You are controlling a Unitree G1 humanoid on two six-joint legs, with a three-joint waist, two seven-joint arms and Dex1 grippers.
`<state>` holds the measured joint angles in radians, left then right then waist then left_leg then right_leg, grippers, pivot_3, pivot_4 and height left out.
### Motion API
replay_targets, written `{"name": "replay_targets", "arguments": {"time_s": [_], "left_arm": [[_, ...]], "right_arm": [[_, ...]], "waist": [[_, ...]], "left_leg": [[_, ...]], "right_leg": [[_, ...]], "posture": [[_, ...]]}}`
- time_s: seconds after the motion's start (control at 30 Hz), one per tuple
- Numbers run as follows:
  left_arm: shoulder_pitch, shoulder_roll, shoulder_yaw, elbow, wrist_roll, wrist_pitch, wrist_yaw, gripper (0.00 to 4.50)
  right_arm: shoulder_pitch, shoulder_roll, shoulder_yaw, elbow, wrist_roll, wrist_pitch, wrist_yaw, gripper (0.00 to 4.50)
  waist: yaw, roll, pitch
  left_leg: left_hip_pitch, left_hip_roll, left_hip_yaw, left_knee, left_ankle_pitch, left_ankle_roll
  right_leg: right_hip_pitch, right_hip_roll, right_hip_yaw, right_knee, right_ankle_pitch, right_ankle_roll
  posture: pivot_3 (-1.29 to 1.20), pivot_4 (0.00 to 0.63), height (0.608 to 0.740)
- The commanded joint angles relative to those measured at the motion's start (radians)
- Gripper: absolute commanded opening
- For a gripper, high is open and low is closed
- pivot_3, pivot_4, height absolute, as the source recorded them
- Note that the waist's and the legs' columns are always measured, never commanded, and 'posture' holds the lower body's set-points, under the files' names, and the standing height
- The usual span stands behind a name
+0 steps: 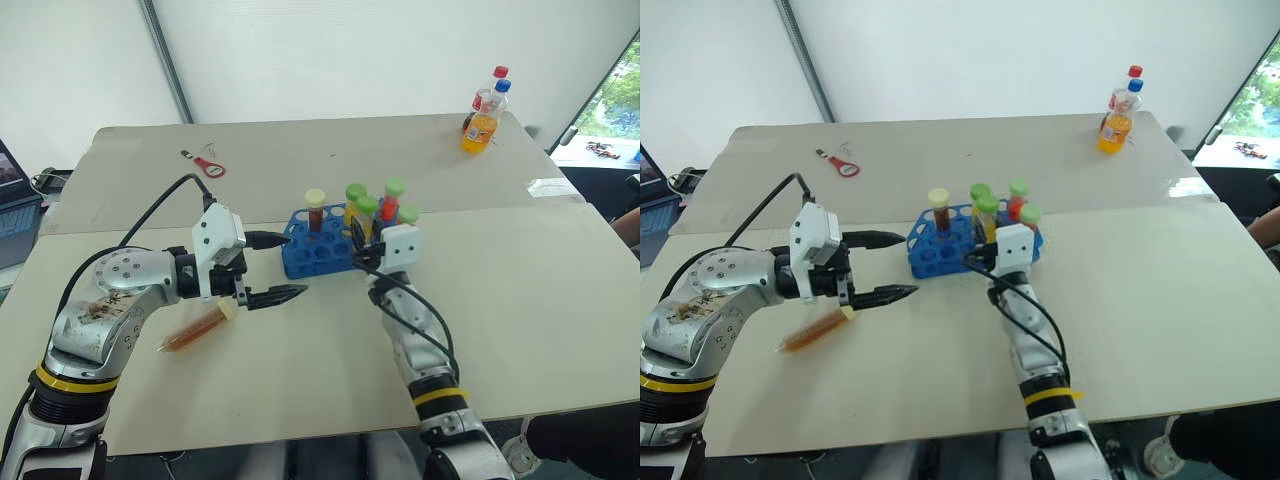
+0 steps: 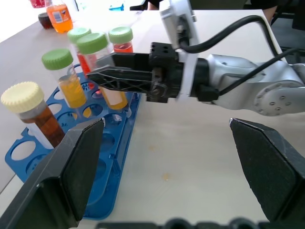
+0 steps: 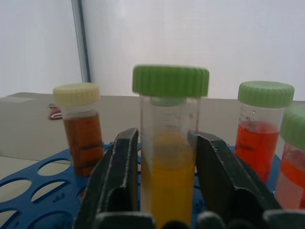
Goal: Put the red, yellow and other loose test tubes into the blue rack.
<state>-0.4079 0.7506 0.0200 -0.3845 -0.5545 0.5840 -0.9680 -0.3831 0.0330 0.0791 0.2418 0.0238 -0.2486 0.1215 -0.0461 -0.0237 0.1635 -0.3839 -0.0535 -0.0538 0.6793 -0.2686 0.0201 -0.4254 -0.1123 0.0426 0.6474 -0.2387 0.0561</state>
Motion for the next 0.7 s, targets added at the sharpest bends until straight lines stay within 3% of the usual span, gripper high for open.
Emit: {"name": "replay_targets", "arguments": {"time_s": [0.03, 0.13, 0.3, 0.4, 0.53, 0.7], "left_arm": [[-0.017, 0.017, 0.036, -0.034, -0.025, 0.027, 0.017, 4.5], [-0.012, 0.06, 0.056, -0.026, -0.006, 0.055, 0.024, 4.5], [-0.012, 0.211, 0.075, 0.015, 0.051, 0.097, 0.005, 4.5], [-0.013, 0.347, 0.06, 0.058, 0.081, 0.099, -0.085, 4.5], [-0.029, 0.522, -0.059, 0.143, 0.193, 0.074, -0.206, 4.5], [-0.085, 0.541, -0.151, 0.175, 0.245, 0.11, -0.273, 4.5]], "right_arm": [[0.041, -0.021, 0.019, -0.125, 0.006, 0.052, 0.035, 3.38], [0.118, -0.077, 0.042, -0.232, -0.027, 0.118, 0.064, 4.39], [0.276, -0.206, 0.039, -0.504, 0.029, 0.285, 0.176, 4.39], [0.308, -0.337, 0.007, -0.674, 0.182, 0.451, 0.324, 4.39], [0.226, -0.574, -0.018, -0.806, 0.416, 0.689, 0.579, 4.39], [0.11, -0.739, 0.012, -0.845, 0.56, 0.851, 0.747, 4.39]], "waist": [[0.0, 0.0, 0.0], [0.001, 0.0, 0.0], [0.003, 0.0, 0.0], [0.002, 0.0, 0.0], [0.001, 0.0, 0.002], [0.01, -0.001, 0.003]], "left_leg": [[0.0, 0.0, 0.0, 0.0, 0.0, 0.0], [0.0, 0.0, 0.0, 0.0, 0.0, 0.0], [0.0, 0.0, 0.0, 0.0, 0.0, 0.0], [0.0, 0.0, 0.0, 0.0, 0.0, 0.0], [0.004, 0.0, 0.001, 0.0, -0.001, 0.001], [0.003, 0.003, 0.001, 0.0, -0.001, 0.001]], "right_leg": [[0.0, 0.0, 0.0, 0.0, 0.0, 0.0], [0.0, 0.0, 0.0, 0.0, 0.0, 0.0], [0.0, 0.0, 0.0, 0.0, 0.0, 0.0], [0.001, 0.0, 0.0, -0.001, 0.0, 0.0], [0.004, 0.002, 0.0, -0.002, 0.0, 0.0], [0.005, 0.004, -0.003, -0.002, -0.002, -0.002]], "posture": [[0.0, 0.15, 0.74], [0.0, 0.15, 0.74], [0.0, 0.15, 0.74], [0.0, 0.15, 0.74], [0.0, 0.15, 0.74], [0.0, 0.15, 0.74]]}}
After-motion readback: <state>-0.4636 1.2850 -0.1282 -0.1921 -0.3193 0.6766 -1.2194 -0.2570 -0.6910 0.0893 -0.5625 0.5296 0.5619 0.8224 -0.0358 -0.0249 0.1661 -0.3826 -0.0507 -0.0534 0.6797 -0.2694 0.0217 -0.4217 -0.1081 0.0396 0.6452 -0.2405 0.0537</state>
